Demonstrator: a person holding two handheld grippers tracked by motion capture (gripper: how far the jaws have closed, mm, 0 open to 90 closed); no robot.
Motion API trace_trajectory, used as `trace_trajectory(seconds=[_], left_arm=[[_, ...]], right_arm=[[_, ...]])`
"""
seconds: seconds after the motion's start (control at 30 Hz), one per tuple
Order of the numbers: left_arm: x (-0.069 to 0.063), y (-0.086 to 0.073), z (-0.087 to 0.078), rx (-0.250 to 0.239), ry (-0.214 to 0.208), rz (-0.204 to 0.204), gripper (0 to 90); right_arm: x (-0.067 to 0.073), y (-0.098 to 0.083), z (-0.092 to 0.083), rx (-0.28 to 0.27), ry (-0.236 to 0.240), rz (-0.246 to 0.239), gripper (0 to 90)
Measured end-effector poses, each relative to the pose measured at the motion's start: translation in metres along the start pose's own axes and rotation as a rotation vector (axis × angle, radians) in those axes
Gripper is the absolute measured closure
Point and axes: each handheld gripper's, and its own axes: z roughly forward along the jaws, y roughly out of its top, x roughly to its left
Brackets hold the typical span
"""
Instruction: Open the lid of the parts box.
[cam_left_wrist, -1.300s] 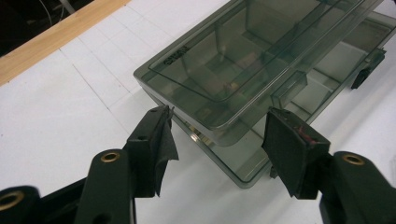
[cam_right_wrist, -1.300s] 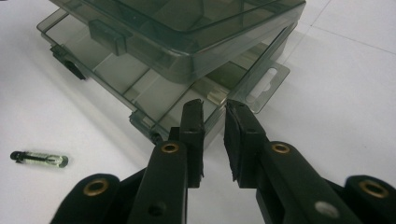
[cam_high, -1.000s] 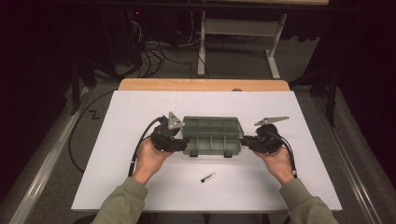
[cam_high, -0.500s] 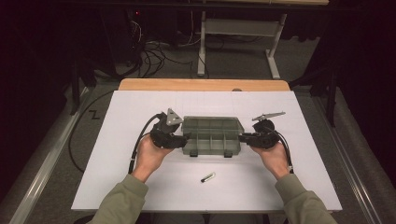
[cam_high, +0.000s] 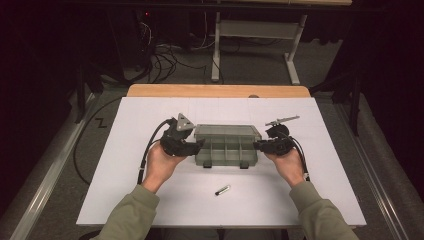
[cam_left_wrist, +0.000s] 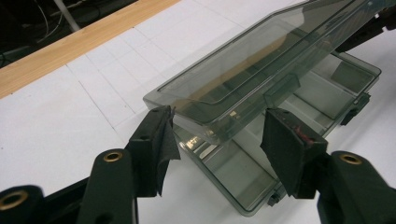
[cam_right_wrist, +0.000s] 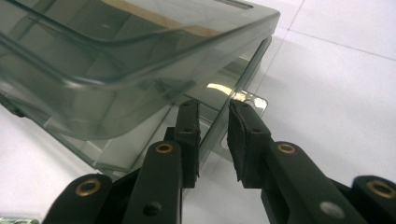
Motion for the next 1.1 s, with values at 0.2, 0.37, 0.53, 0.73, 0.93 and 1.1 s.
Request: trace_trajectory(seconds=[0.2,0.37,0.53,0.73,0.93,1.1], left_arm=[[0.001,0.001,0.001,-0.003,-0.005,-0.011,43.0],[0.001,0.002,0.001,-0.006,-0.005,-0.02,43.1],[0.001,0.004,0.002,-0.007,-0.006,-0.021,43.1],[0.001,0.005,0.004,-0.01,0.005,-0.024,43.1],[0.0,0.007,0.007,-0.015,0.015,0.0,43.1],[0.001,0.011,0.01,-0.019,0.01,-0.017,43.0]], right_arm=[[-0.002,0.0,0.004,0.011,0.003,0.015,75.5],[-0.001,0.004,0.005,0.024,-0.008,0.02,75.6],[0.001,0.007,0.007,0.042,-0.028,0.001,75.9],[0.002,0.011,0.01,0.06,-0.047,-0.003,75.5],[-0.001,0.011,0.01,0.066,-0.031,0.0,75.4],[0.0,0.012,0.01,0.07,-0.036,0.0,75.6]])
